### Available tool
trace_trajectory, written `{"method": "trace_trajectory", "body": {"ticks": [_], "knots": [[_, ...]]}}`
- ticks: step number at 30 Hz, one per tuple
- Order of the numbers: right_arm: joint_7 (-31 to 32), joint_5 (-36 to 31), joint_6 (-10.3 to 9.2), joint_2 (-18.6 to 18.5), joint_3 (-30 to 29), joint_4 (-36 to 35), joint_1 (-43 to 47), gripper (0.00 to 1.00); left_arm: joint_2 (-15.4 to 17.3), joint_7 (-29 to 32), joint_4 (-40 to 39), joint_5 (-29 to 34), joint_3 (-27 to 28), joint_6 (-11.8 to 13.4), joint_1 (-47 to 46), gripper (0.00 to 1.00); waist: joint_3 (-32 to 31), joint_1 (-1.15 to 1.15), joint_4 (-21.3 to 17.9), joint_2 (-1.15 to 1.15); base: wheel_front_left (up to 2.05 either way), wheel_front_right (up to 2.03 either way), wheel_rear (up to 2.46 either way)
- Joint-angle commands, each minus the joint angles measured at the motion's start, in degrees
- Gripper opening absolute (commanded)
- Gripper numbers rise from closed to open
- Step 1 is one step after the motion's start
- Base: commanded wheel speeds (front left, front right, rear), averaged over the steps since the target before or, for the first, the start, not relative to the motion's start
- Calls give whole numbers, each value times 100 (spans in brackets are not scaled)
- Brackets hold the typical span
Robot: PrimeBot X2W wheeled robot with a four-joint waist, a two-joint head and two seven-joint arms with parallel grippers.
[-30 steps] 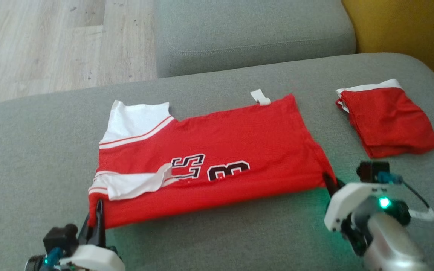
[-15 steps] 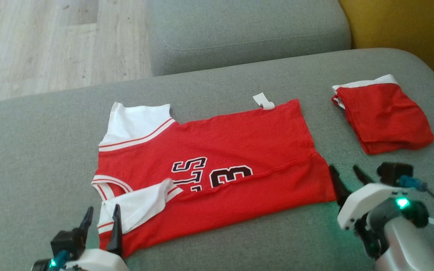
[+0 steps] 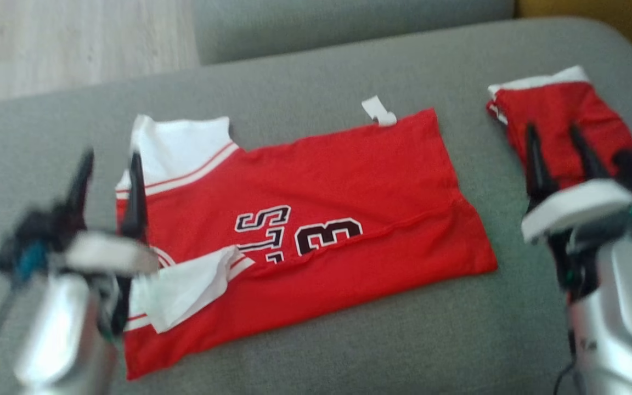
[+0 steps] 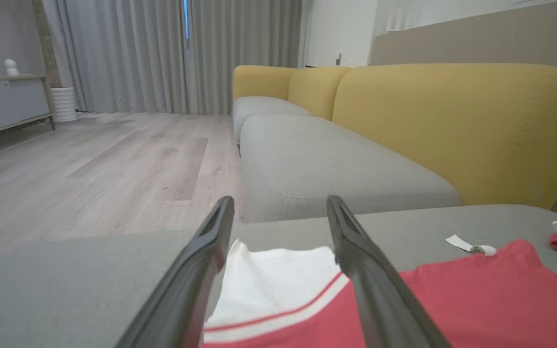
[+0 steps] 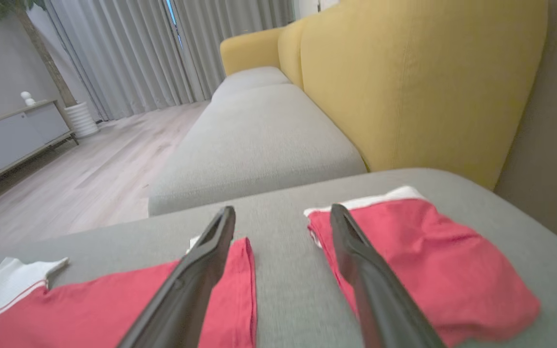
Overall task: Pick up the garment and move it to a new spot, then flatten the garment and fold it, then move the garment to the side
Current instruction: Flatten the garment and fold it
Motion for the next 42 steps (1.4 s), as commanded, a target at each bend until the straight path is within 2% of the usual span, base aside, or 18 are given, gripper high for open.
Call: {"method": "trace_trajectory", "body": {"ticks": [1, 5, 9, 12, 13, 18, 20, 26, 32, 33, 34, 35, 37, 42], "knots": [[17, -72, 20, 1, 102, -280, -494, 100, 328, 234, -168, 76, 139, -109, -749, 100, 394, -1, -102, 0, 0, 0, 0], [101, -30, 20, -29, 113, -327, -938, 100, 657, 867, 168, 120, -58, -343, -1667, 100, 775, -1, -202, 0, 0, 0, 0], [126, -24, 20, -81, 253, -346, -1312, 100, 971, 1662, 785, -96, -275, -508, -2547, 100, 1163, -1, -319, 0, 0, 0, 0], [103, 1, 20, -93, 390, -337, -1532, 100, 1247, 2202, 1249, -202, -544, -546, -3057, 100, 1413, -1, -424, 0, 0, 0, 0], [103, 1, 20, -93, 390, -337, -1532, 100, 1247, 2202, 1249, -202, -544, -546, -3057, 100, 1413, -1, -424, 0, 0, 0, 0], [8, 75, 20, -72, 525, -310, -1782, 100, 1643, 2934, 1889, -394, -1083, -555, -3614, 100, 1756, -1, -566, 0, 0, 0, 0], [-31, 91, 20, -63, 576, -288, -1821, 100, 1786, 3050, 2082, -381, -1261, -556, -3774, 100, 1841, -1, -606, 0, 0, 0, 0], [-120, 116, 20, -59, 633, -210, -1825, 100, 1890, 3224, 2612, -529, -1549, -557, -4036, 100, 1954, -1, -654, 0, 0, 0, 0], [-144, 120, 20, -92, 585, -172, -1844, 100, 1806, 3314, 2867, -897, -1761, -557, -4121, 100, 2017, -1, -648, 0, 0, 0, 0], [-142, 110, 20, -102, 565, -163, -1858, 100, 1778, 3367, 2892, -997, -1797, -557, -4124, 88, 2025, -1, -644, 0, 0, 0, 0], [-139, 101, 20, -113, 550, -154, -1871, 100, 1753, 3401, 2892, -1100, -1837, -557, -4128, 40, 2031, -1, -636, 0, 0, 0, 0], [-134, 95, 20, -125, 537, -146, -1886, 100, 1734, 3415, 2860, -1196, -1891, -557, -4129, 0, 2032, -1, -627, 0, 0, 0, 0], [-115, 83, 20, -157, 513, -131, -1917, 100, 1749, 3313, 2772, -1344, -1968, -558, -4155, 0, 2023, -1, -600, 0, 0, 0, 0], [-28, 79, 20, -305, 501, -39, -1982, 100, 1726, 2513, 2571, -1420, -2026, -558, -4234, 0, 1841, -1, -420, 0, 0, 0, 0]]}}
